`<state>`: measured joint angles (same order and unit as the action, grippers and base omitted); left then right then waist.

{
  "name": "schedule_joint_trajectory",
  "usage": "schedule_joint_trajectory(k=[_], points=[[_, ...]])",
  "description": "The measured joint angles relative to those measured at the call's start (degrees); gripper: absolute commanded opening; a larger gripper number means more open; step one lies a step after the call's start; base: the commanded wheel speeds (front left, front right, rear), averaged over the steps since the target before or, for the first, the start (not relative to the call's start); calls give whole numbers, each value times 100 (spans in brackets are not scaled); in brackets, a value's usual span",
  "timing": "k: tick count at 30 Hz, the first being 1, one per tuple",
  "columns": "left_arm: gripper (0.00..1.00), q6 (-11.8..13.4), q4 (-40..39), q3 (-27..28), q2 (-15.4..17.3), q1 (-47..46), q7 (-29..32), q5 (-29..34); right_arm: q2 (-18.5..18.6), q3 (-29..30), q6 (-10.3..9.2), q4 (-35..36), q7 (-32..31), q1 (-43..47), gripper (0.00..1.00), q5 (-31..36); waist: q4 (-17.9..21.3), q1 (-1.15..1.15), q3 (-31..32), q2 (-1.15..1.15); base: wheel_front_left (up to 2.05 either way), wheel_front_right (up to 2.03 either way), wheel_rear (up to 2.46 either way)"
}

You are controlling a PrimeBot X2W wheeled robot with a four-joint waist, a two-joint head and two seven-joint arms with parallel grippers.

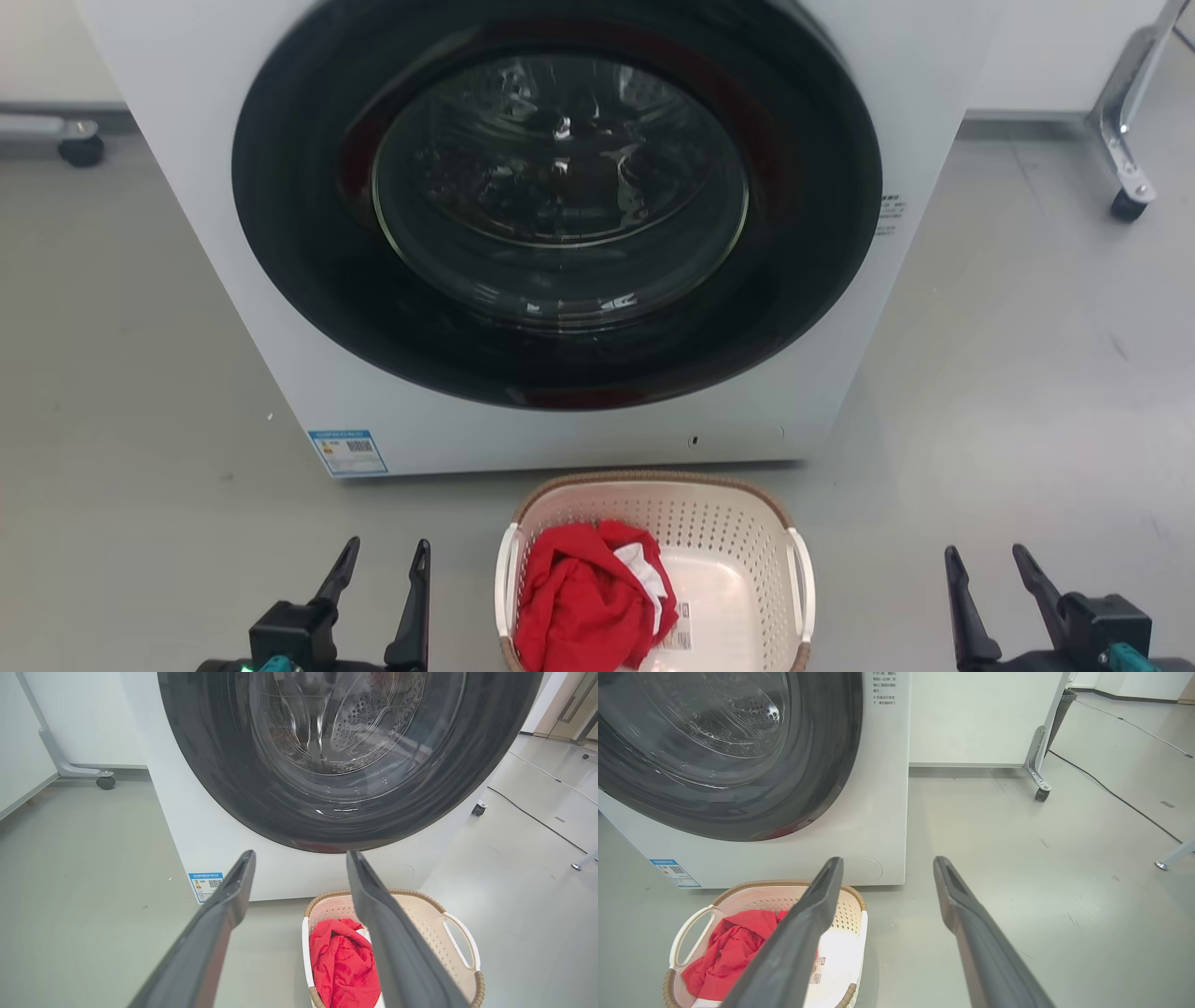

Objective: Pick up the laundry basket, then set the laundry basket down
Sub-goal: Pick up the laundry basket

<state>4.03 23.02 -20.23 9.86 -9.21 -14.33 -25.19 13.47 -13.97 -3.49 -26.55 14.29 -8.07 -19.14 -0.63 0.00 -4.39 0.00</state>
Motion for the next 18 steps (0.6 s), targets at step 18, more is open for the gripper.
schedule_joint_trajectory(k=[18], points=[[100,-8,-49,3,-127,-808,3,0,-57,46,3,38,0,-716,100,13,99,1,-1354,0,0,0,0]])
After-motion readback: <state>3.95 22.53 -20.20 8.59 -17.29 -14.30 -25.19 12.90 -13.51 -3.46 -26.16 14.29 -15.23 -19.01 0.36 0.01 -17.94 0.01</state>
